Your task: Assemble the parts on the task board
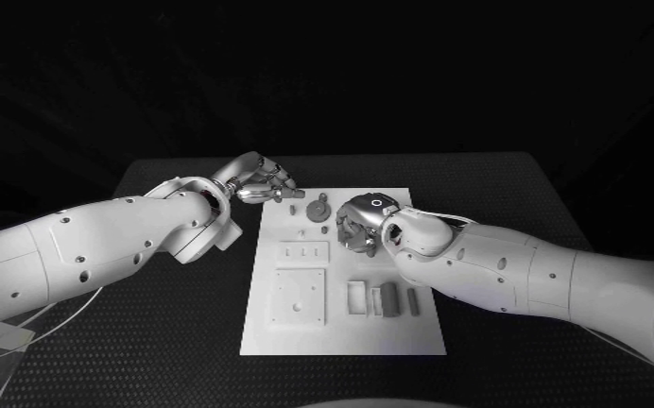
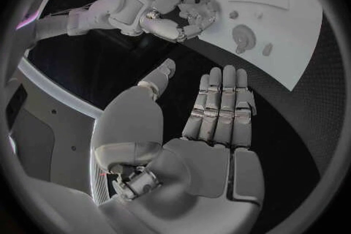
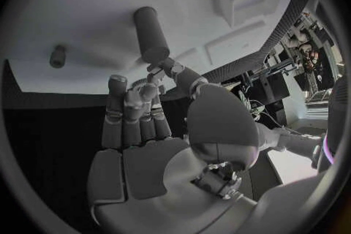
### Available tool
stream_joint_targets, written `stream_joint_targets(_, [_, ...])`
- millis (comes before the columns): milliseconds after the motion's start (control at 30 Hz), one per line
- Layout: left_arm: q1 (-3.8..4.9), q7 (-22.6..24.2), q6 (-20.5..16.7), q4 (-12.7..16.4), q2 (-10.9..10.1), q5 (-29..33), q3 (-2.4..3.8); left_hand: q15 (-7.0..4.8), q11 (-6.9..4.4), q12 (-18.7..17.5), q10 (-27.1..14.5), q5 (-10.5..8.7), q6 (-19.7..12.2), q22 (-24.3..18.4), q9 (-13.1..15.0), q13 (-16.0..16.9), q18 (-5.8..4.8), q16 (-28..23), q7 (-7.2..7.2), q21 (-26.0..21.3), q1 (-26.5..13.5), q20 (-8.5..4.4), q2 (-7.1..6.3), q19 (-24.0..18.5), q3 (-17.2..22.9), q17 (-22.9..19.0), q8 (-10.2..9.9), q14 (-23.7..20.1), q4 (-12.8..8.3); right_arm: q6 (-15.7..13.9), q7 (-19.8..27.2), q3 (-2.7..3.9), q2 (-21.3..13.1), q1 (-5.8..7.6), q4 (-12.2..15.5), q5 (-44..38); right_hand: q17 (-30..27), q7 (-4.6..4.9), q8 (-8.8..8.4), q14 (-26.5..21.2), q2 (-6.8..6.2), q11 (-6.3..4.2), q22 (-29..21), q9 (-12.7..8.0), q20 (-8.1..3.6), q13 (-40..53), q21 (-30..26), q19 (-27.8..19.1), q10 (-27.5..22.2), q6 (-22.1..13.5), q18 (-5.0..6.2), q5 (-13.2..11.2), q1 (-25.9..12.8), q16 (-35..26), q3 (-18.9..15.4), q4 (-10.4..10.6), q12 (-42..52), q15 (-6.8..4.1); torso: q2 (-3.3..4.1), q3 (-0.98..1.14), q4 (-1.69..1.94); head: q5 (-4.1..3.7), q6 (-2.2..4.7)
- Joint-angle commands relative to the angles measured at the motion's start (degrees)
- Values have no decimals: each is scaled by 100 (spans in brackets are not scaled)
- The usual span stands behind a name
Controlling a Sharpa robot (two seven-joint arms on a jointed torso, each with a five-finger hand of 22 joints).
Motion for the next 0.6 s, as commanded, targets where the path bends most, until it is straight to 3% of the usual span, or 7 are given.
stream_joint_targets(33, [10,-793,245,-18,-4,618,5,-11,-6,-54,72,23,45,-26,-10,5,-86,16,-16,-8,-139,-8,-11,57,4,20,0,54,113,-450,-17,23,-55,7,140,30,-9,116,18,12,-33,-19,82,2,0,-10,25,35,30,172,40,-11,-51,32,-3,-14,0,-29,-4,-5,-1,8,36])
stream_joint_targets(133, [21,-1262,605,-51,9,1457,5,-35,-28,-70,140,21,85,-50,-12,24,-85,23,-37,-20,-263,-37,-7,116,-21,53,20,100,237,-549,-11,75,-150,26,291,31,-10,115,16,16,-45,-21,80,3,-4,-14,26,42,34,170,40,-11,-51,31,0,-13,-3,-32,2,-4,4,15,61])
stream_joint_targets(200, [30,-1257,467,-69,36,2464,3,-78,-73,-43,254,-5,144,-57,-7,64,-86,69,-65,-11,-287,-74,-39,197,-45,109,50,184,281,-567,7,118,-219,63,399,99,-12,115,14,20,-59,-22,78,3,-7,-18,26,48,38,168,40,-11,-55,29,3,-8,-7,-34,2,-3,3,20,66])
stream_joint_targets(300, [29,-1290,487,-99,56,2436,3,-141,-113,-30,340,-16,135,-31,-15,99,-71,158,-142,46,-38,-118,-84,338,-65,196,47,307,55,-609,20,168,-318,93,569,119,-16,115,11,28,-89,-23,72,4,-12,-29,22,61,48,165,40,-11,-83,23,10,30,-16,-37,5,-4,4,26,75])
stream_joint_targets(333, [28,-1406,585,-132,65,2432,2,-175,-153,-22,401,-7,136,-20,-19,122,-75,192,-183,67,6,-149,-138,403,-100,242,49,361,-20,-609,19,226,-389,105,690,130,-17,115,10,29,-101,-23,71,5,-13,-31,21,63,50,164,40,-11,-87,22,11,37,-18,-38,8,-7,-1,36,95])
stream_joint_targets(500, [23,-1718,952,-197,131,2080,-1,-150,-128,-126,302,-38,133,-38,-34,127,-86,143,-177,14,-174,-140,-253,366,-175,293,42,292,73,-604,-4,319,-555,165,982,130,-18,114,8,32,-121,-24,68,6,-17,-35,18,68,54,164,40,-11,-91,19,18,50,-22,-38,9,-9,-8,26,105])
stream_joint_targets(600, [3,-1806,987,-211,195,2032,-3,-113,-64,-211,184,-59,32,-56,-63,131,-86,93,-99,-37,-298,-114,-427,313,-136,329,-12,209,242,-620,-27,385,-663,185,1172,132,-19,114,7,34,-133,-25,67,6,-19,-38,17,70,56,163,40,-11,-91,18,23,57,-25,-39,14,-10,0,19,116])
